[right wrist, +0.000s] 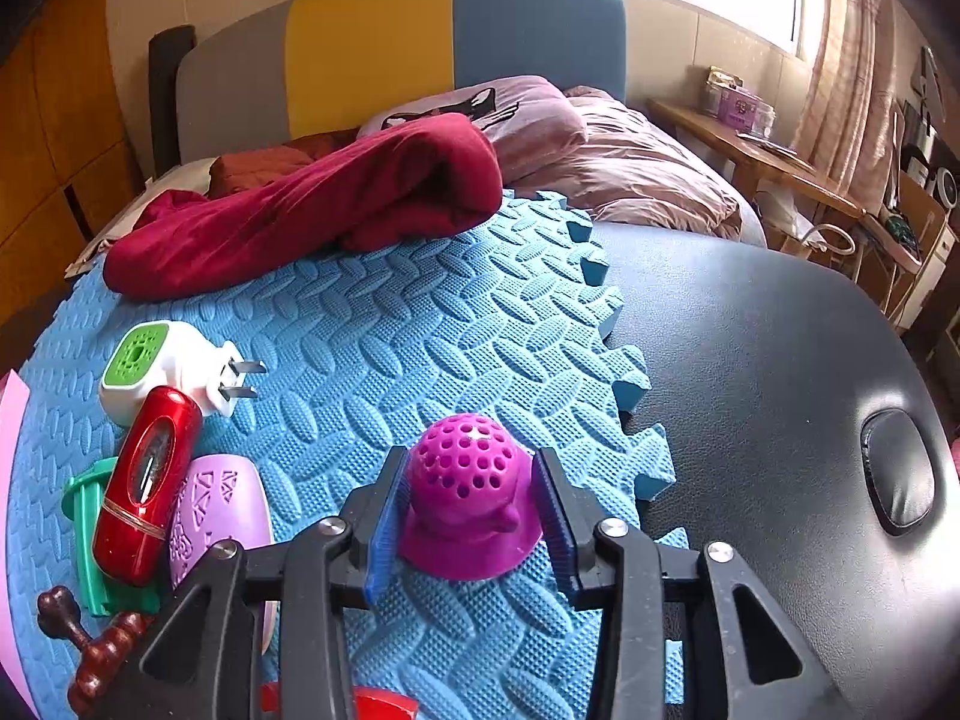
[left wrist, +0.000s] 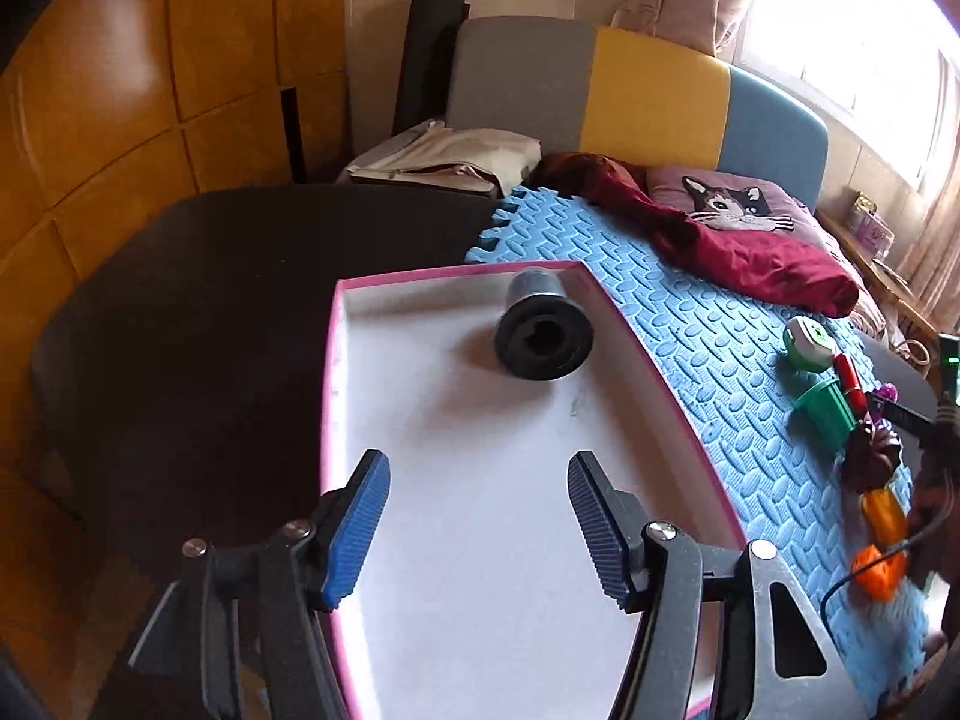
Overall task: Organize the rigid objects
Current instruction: 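Release the black cup in the tray and withdraw the left gripper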
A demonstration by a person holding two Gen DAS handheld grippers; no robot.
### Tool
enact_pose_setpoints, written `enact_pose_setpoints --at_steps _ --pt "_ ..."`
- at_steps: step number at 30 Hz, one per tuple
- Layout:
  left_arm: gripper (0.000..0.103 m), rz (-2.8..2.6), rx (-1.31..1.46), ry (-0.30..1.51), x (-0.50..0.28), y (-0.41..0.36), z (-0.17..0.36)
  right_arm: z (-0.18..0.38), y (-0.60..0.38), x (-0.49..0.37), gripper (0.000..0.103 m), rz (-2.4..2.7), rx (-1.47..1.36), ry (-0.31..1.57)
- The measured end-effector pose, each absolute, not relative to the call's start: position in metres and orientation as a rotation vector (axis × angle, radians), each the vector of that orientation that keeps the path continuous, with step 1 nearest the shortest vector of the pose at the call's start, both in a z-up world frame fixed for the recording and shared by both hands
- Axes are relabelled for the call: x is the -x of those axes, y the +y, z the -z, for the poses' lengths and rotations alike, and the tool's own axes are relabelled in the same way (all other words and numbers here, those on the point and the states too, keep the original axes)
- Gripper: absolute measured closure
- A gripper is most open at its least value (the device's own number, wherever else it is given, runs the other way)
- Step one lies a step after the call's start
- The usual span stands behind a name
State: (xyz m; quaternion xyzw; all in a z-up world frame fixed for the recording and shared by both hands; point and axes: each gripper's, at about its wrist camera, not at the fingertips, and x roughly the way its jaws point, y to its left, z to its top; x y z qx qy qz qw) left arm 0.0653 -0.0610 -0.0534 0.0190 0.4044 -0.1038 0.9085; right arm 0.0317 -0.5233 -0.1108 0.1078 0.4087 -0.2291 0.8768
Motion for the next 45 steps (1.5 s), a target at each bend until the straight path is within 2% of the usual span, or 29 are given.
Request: enact_pose_setpoints --at_steps 13,14,16,31,45 --pt "0.030 0.185 -0.050 0.807 -0.048 -0.055 0.049 0.110 -0.521 -0.037 0.058 0.509 -0.221 0.855" --pt "0.030 0.185 -0.052 0.808 -0.047 -0.056 0.049 0.110 -0.520 -0.038 0.060 0.514 -0.205 0.856" --pt "0.030 0.188 -0.056 0.812 -0.046 -0.058 0.050 0.109 -0.516 -0.039 0.071 0.518 -0.165 0.859" --pt "0.030 0.213 -0.095 0.783 -0.025 -0.064 0.044 0.112 -0.527 -0.034 0.069 0.467 -0.260 0.842" --pt "0.030 0.205 -0.079 0.782 -0.024 -0.054 0.046 0.107 -0.516 -0.035 0.071 0.518 -0.146 0.863"
